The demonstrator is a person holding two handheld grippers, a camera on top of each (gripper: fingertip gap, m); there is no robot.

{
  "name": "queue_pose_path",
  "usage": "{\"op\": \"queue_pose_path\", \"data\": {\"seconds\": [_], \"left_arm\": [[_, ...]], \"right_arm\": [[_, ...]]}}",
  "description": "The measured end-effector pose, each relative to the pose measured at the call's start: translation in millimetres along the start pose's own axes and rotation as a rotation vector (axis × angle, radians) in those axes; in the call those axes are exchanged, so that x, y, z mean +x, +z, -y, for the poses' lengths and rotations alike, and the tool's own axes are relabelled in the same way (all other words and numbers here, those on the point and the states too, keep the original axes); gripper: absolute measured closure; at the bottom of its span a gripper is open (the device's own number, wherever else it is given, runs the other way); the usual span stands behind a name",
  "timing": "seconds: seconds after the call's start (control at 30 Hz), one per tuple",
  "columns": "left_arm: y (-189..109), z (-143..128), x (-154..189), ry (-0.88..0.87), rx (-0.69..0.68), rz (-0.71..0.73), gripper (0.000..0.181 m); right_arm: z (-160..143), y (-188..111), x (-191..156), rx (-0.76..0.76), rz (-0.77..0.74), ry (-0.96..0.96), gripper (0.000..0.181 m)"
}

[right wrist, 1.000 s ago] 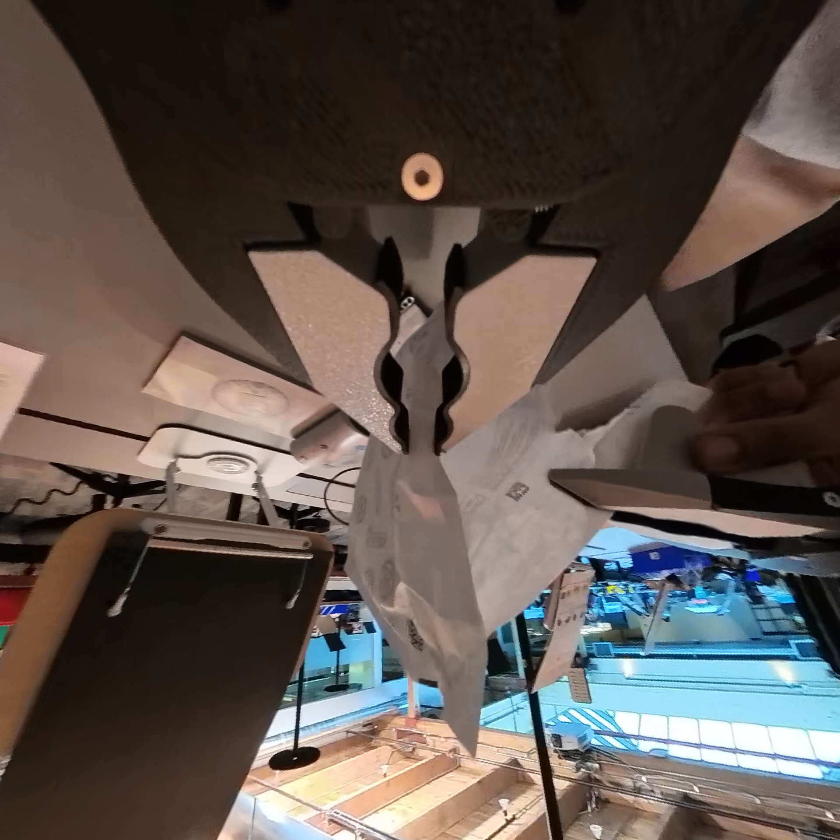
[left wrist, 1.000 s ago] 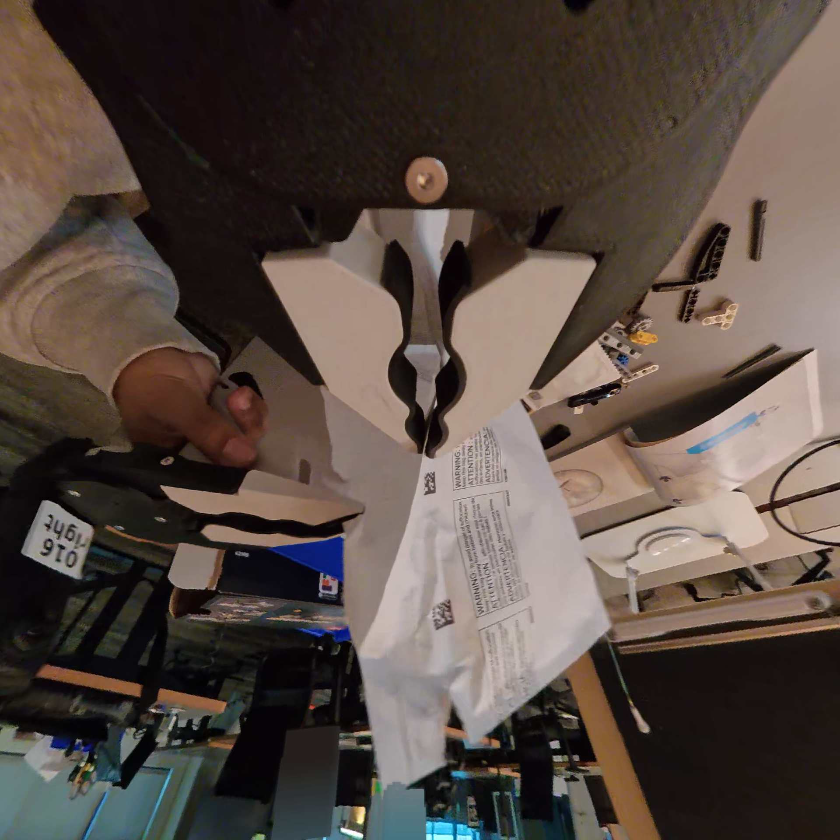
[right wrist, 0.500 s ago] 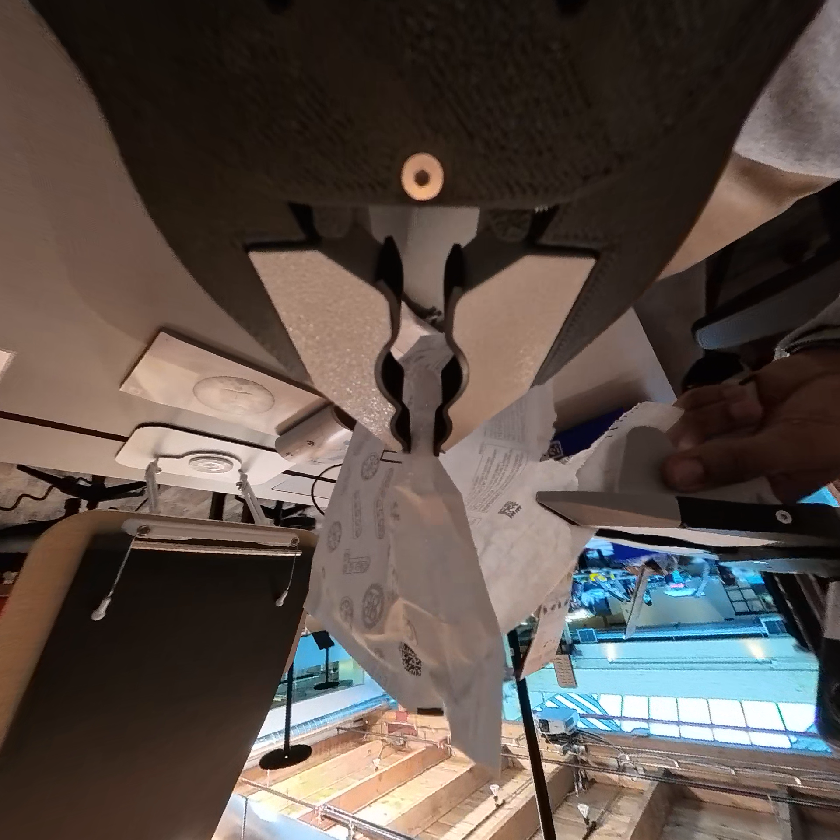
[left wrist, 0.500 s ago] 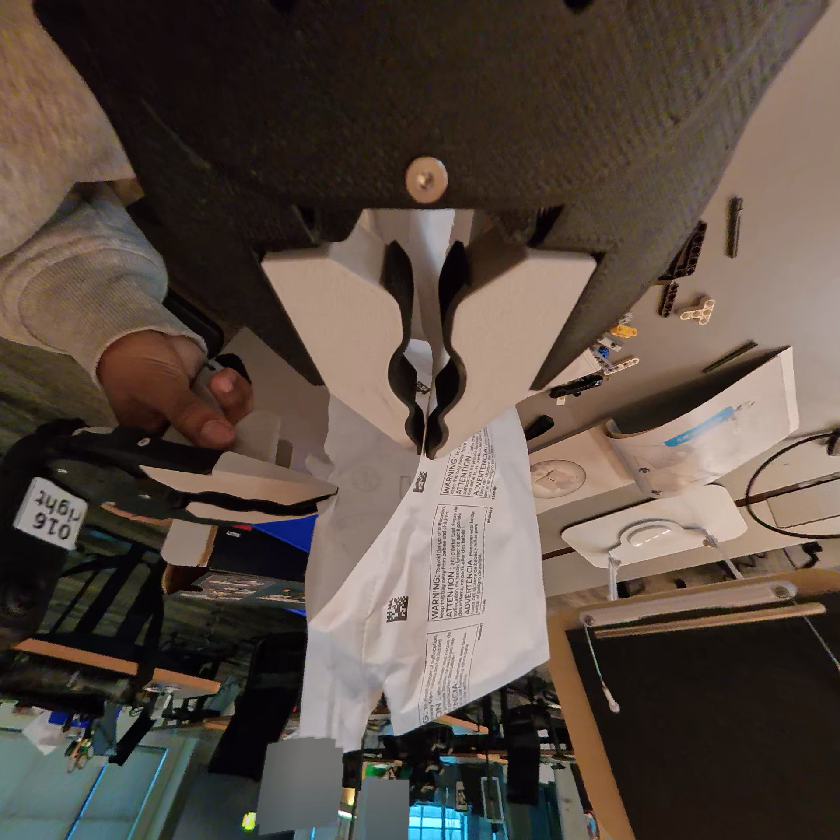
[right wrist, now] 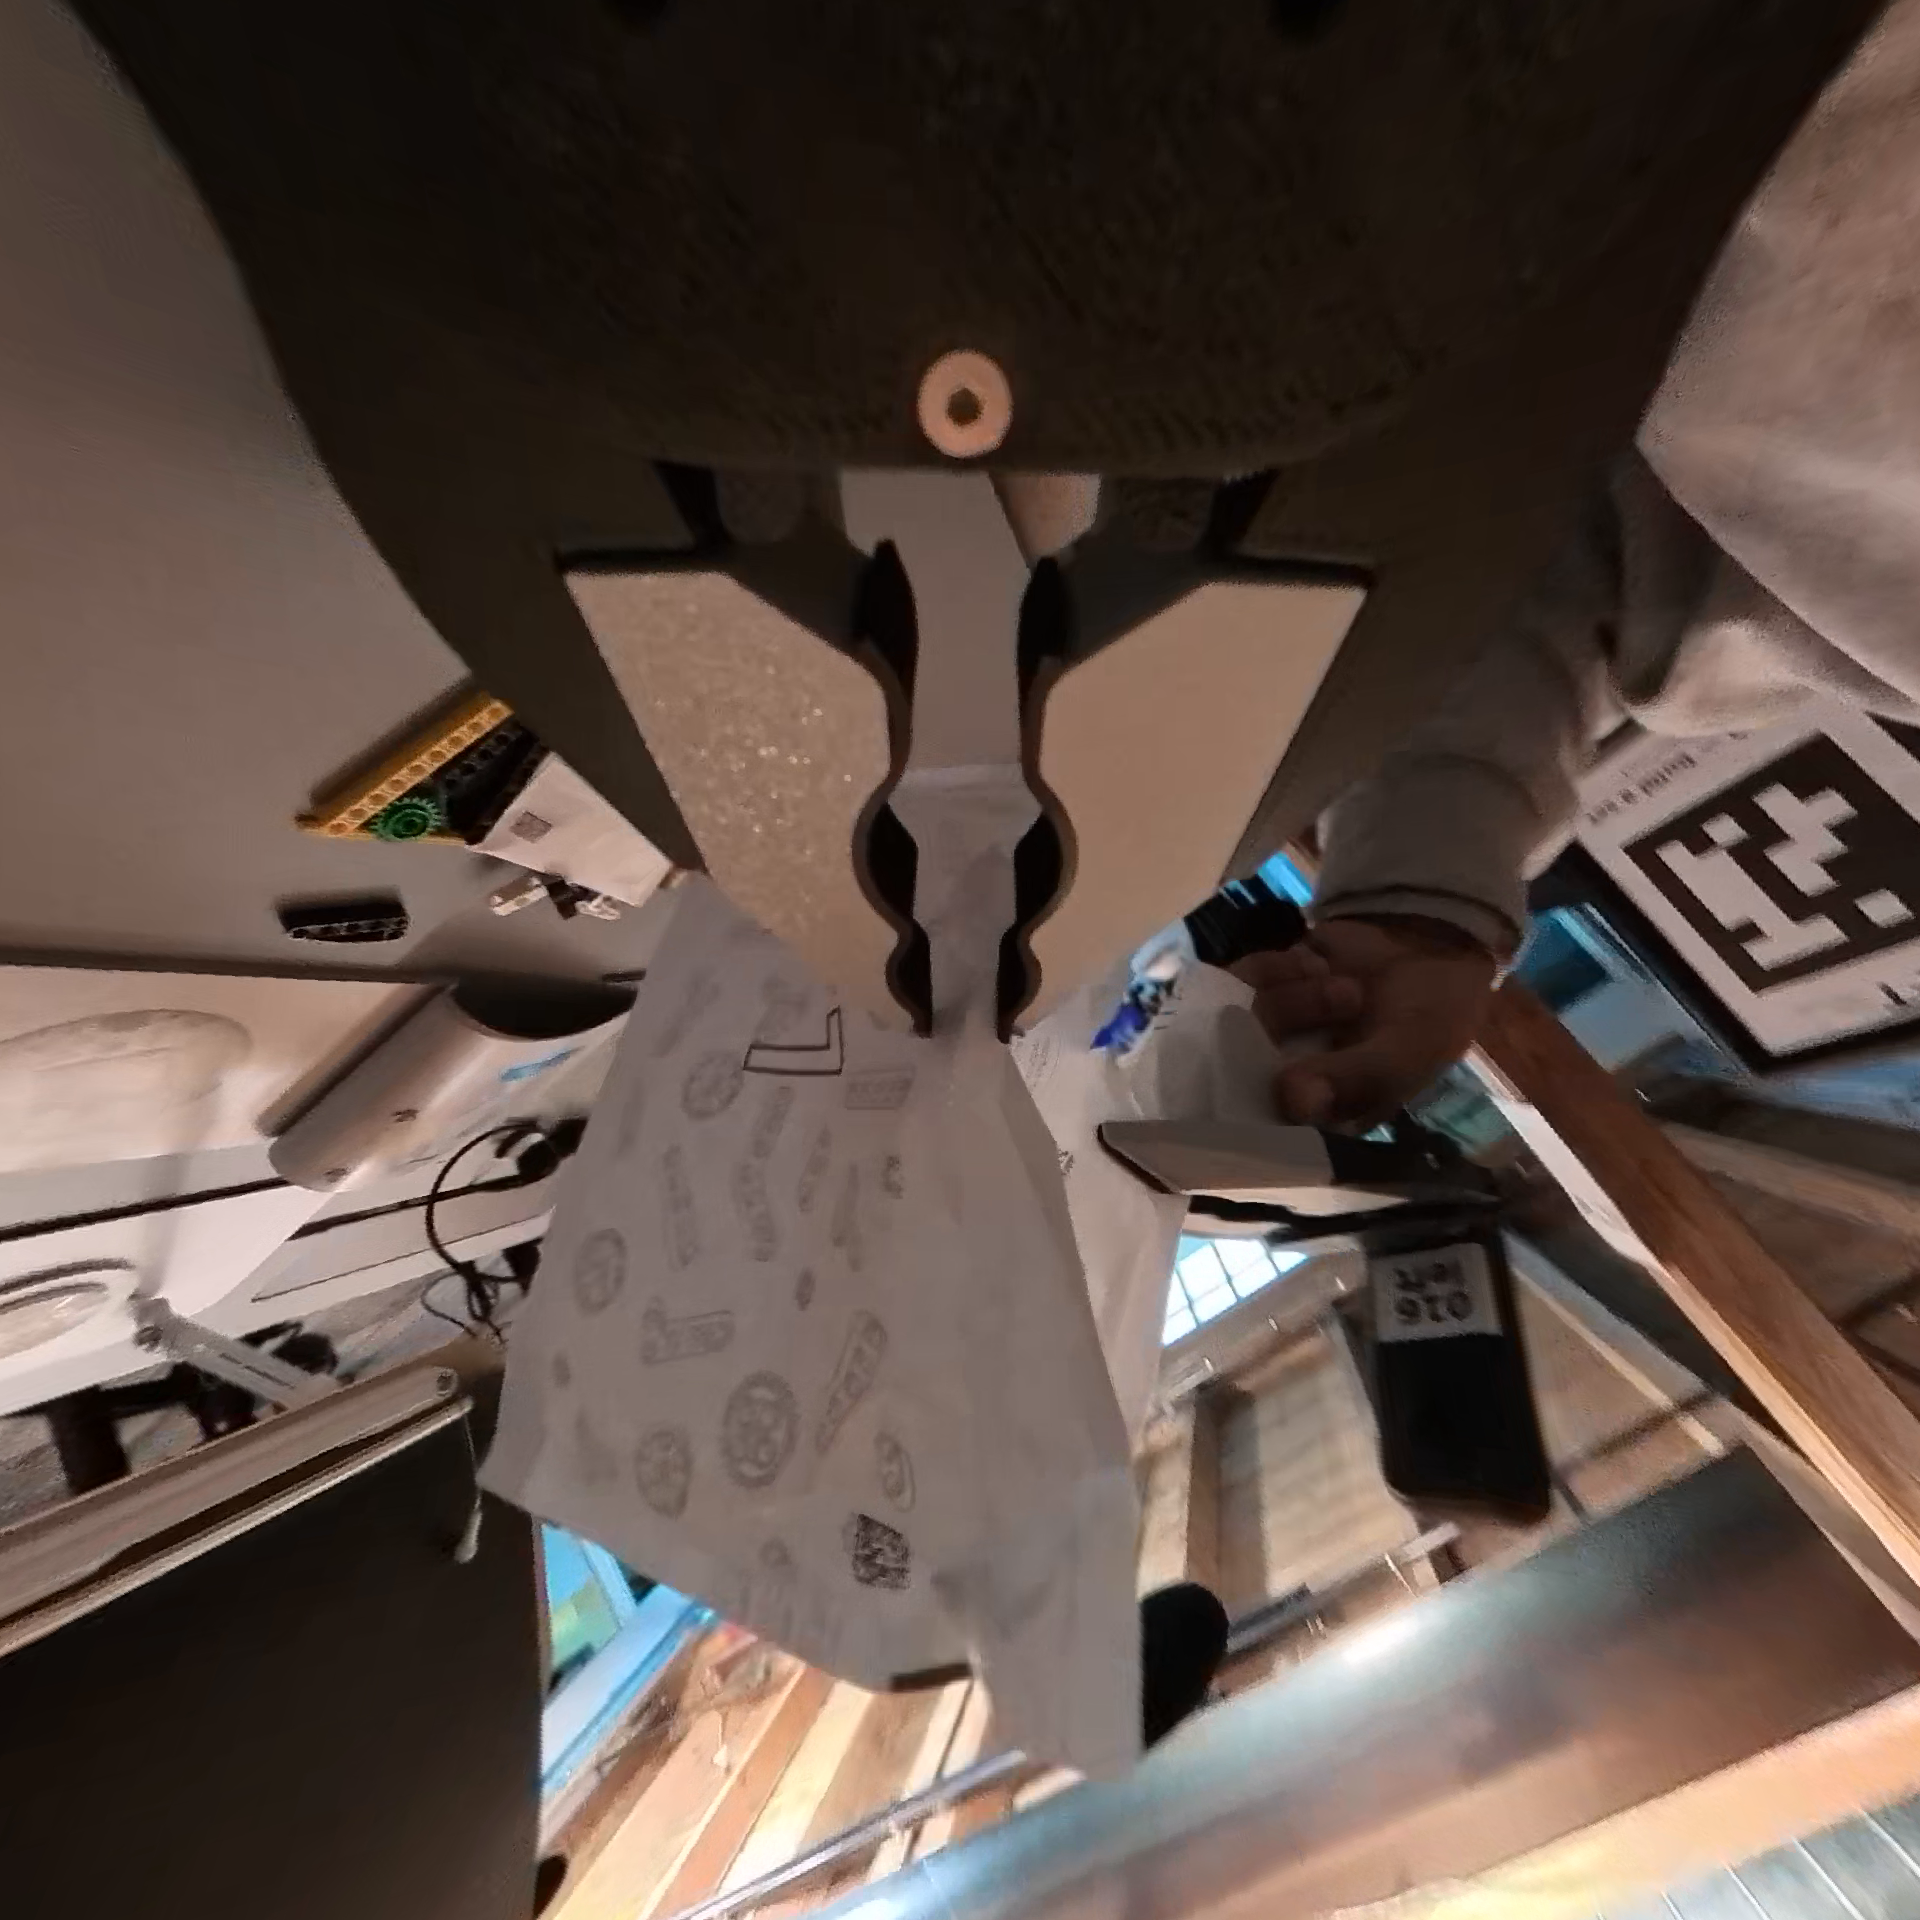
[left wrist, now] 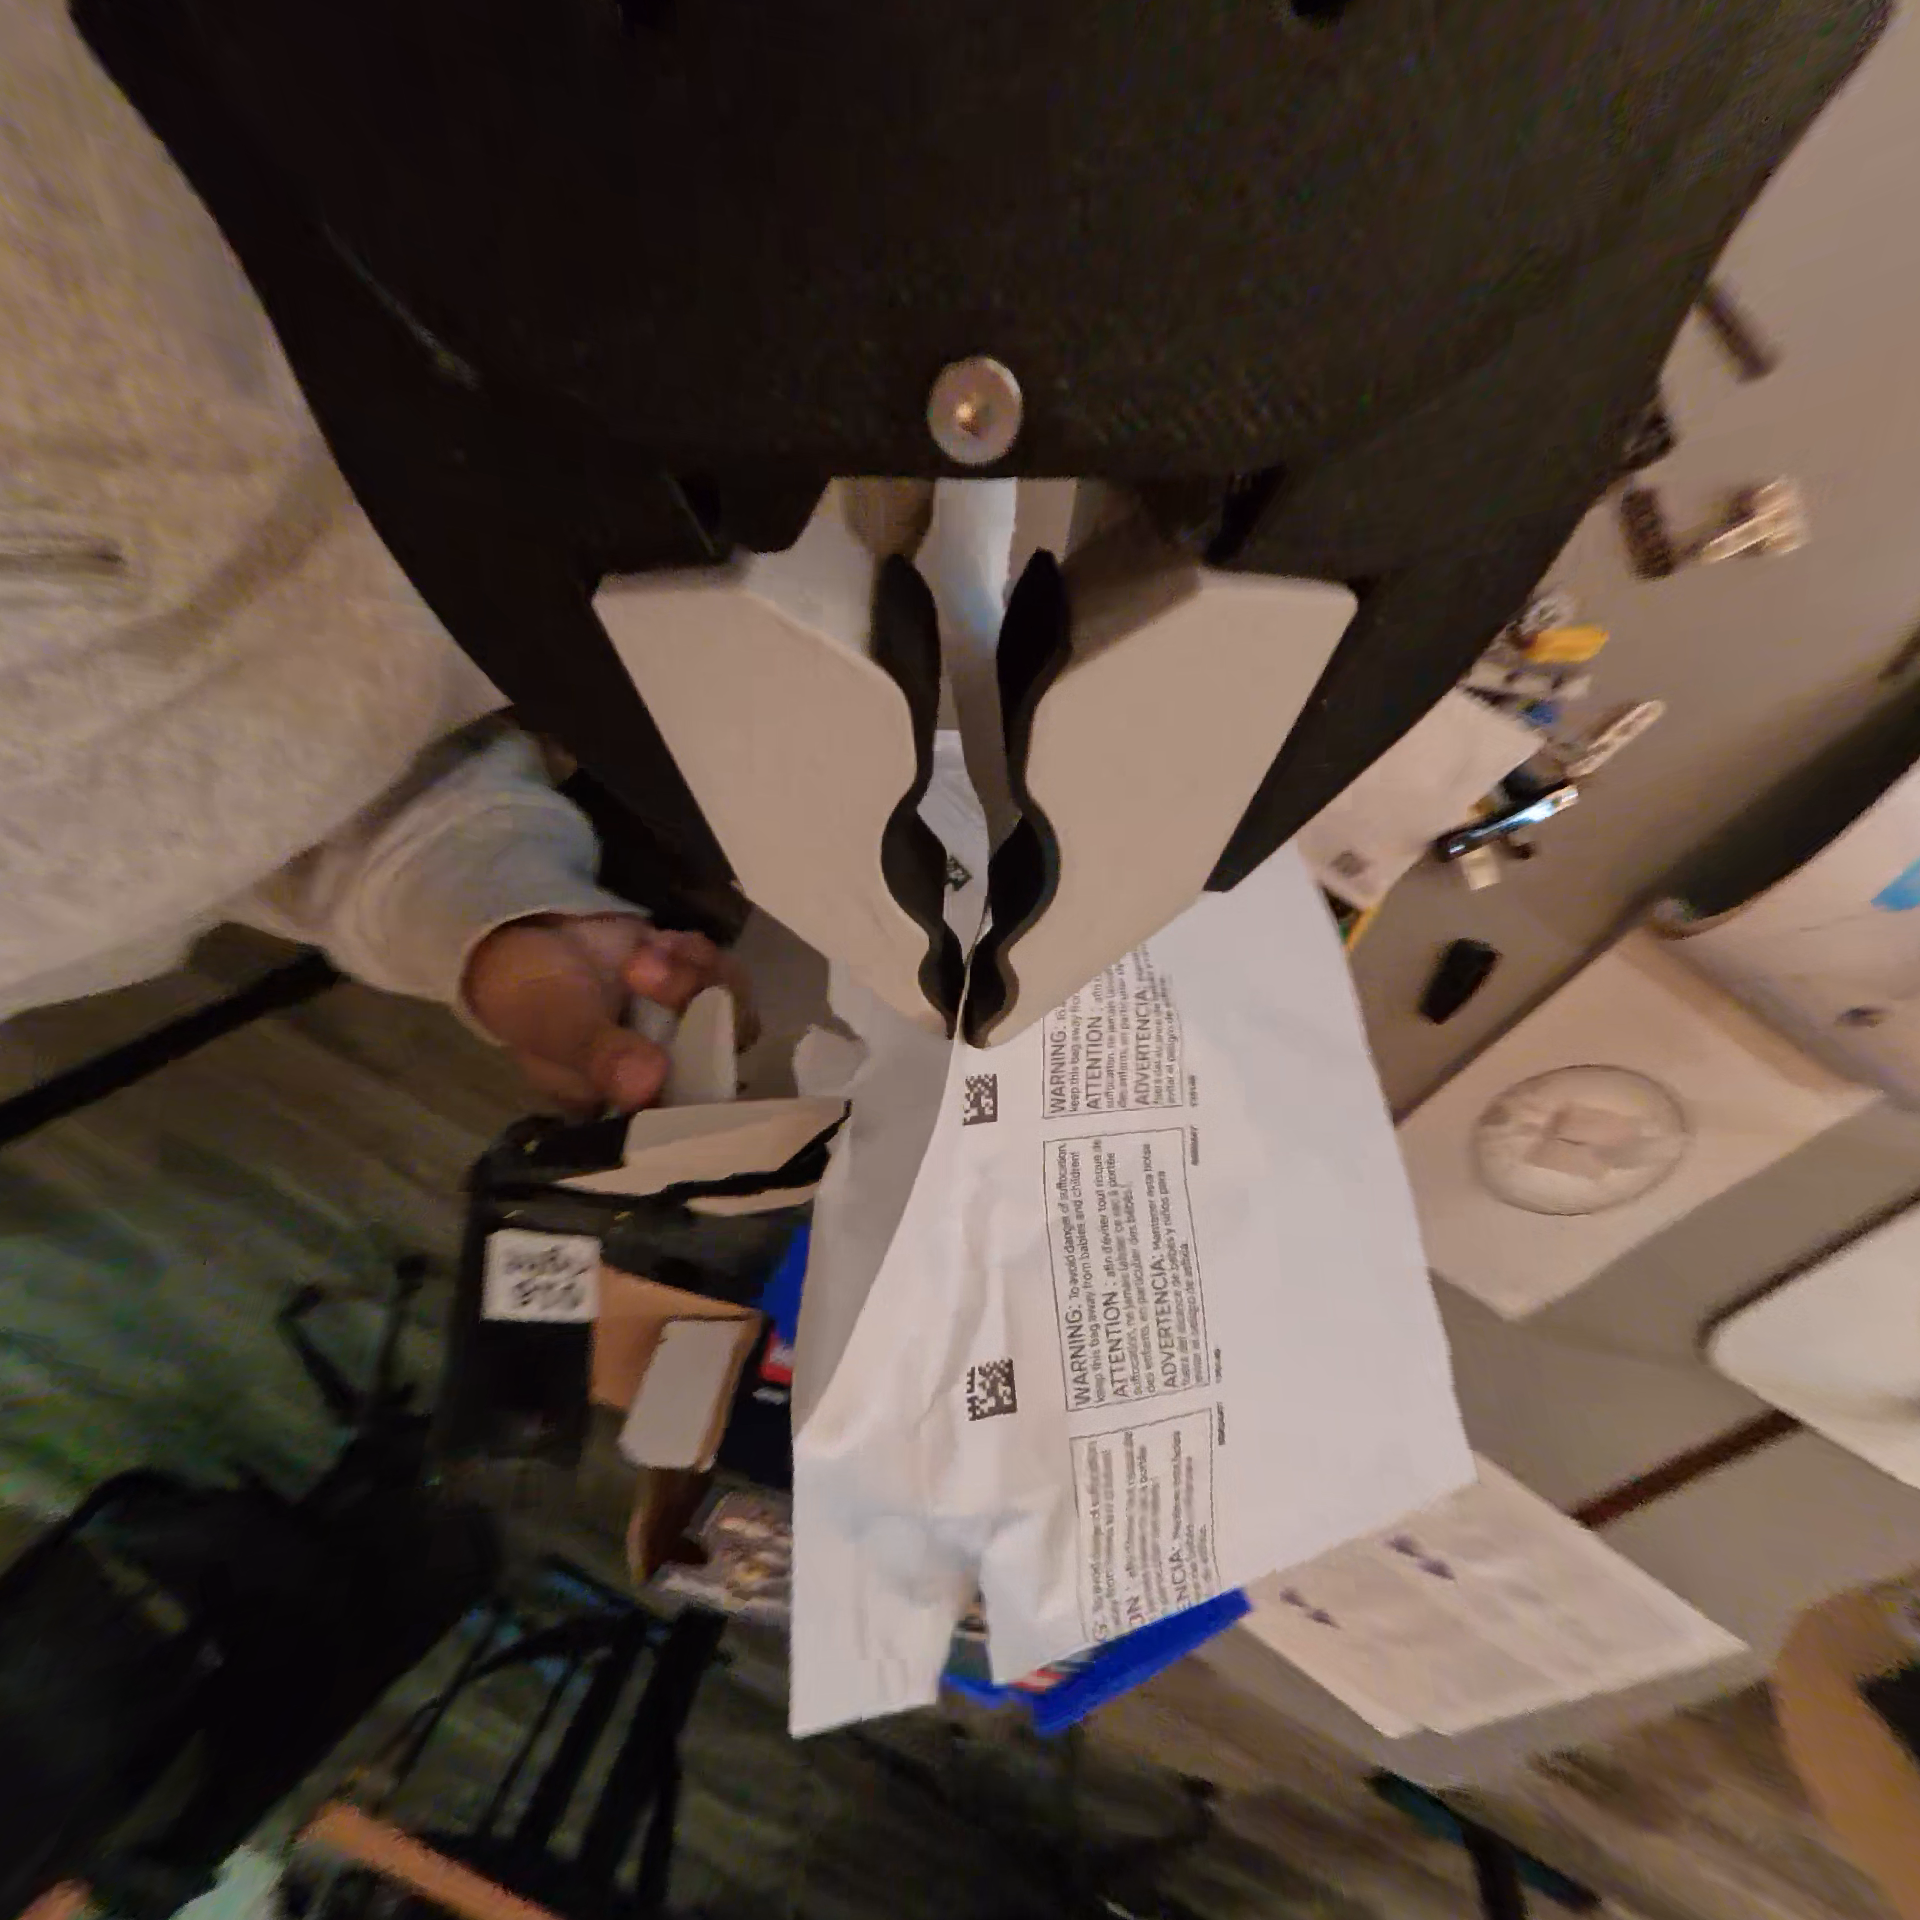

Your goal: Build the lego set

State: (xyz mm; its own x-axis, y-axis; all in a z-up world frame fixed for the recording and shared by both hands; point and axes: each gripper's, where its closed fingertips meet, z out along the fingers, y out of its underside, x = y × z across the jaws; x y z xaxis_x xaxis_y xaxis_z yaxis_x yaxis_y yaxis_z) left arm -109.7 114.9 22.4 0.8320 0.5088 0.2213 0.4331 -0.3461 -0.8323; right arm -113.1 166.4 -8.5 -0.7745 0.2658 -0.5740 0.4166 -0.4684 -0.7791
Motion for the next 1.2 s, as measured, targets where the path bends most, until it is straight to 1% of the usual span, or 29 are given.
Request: {"op": "queue_pose_path", "data": {"seconds": [0.07,0.17,0.27,0.33,0.4,0.43,0.5,0.57,0.67,0.77,0.83,0.9,0.93,0.97,1.03,1.13,1.2], "left_arm": [[6,8,-4,-0.033,-0.015,-0.044,0.181],[16,15,-17,-0.016,-0.051,-0.031,0.181],[21,16,-23,-0.023,-0.052,-0.041,0.181],[17,11,-37,-0.026,-0.047,0.002,0.181],[0,6,-57,-0.059,-0.019,0.053,0.181],[-15,5,-69,-0.087,0.004,0.081,0.181],[-55,2,-92,-0.148,0.065,0.147,0.181],[-110,-3,-116,-0.182,0.120,0.273,0.181],[-205,-17,-148,-0.186,0.150,0.539,0.181],[-294,-36,-173,-0.185,0.121,0.804,0.181],[-348,-52,-191,-0.180,0.082,0.988,0.181],[-393,-68,-209,-0.159,0.030,1.157,0.181],[-411,-76,-217,-0.152,0.003,1.226,0.181],[-425,-85,-226,-0.150,-0.026,1.279,0.181],[-436,-107,-247,-0.184,-0.070,1.306,0.181],[-423,-136,-277,-0.292,-0.042,1.214,0.181],[-416,-156,-295,-0.332,-0.076,1.204,0.181]], "right_arm": [[4,-4,7,0.027,0.004,0.043,0.172],[6,-10,19,0.041,-0.018,0.058,0.171],[12,-15,24,0.075,-0.014,0.070,0.168],[15,-19,27,0.103,-0.005,0.065,0.162],[16,-23,33,0.120,-0.014,0.064,0.158],[16,-24,37,0.125,-0.021,0.062,0.158],[14,-26,44,0.128,-0.038,0.055,0.158],[13,-28,49,0.137,-0.048,0.041,0.159],[8,-27,54,0.135,-0.062,0.017,0.160],[-3,-23,64,0.100,-0.119,-0.014,0.162],[-10,-20,66,0.068,-0.144,-0.034,0.164],[-14,-16,65,0.044,-0.144,-0.054,0.164],[-16,-15,64,0.034,-0.146,-0.063,0.164],[-17,-14,64,0.027,-0.149,-0.072,0.164],[-19,-14,65,0.015,-0.154,-0.081,0.164],[-19,-14,65,0.016,-0.153,-0.073,0.164],[-18,-14,65,0.019,-0.155,-0.073,0.164]]}}
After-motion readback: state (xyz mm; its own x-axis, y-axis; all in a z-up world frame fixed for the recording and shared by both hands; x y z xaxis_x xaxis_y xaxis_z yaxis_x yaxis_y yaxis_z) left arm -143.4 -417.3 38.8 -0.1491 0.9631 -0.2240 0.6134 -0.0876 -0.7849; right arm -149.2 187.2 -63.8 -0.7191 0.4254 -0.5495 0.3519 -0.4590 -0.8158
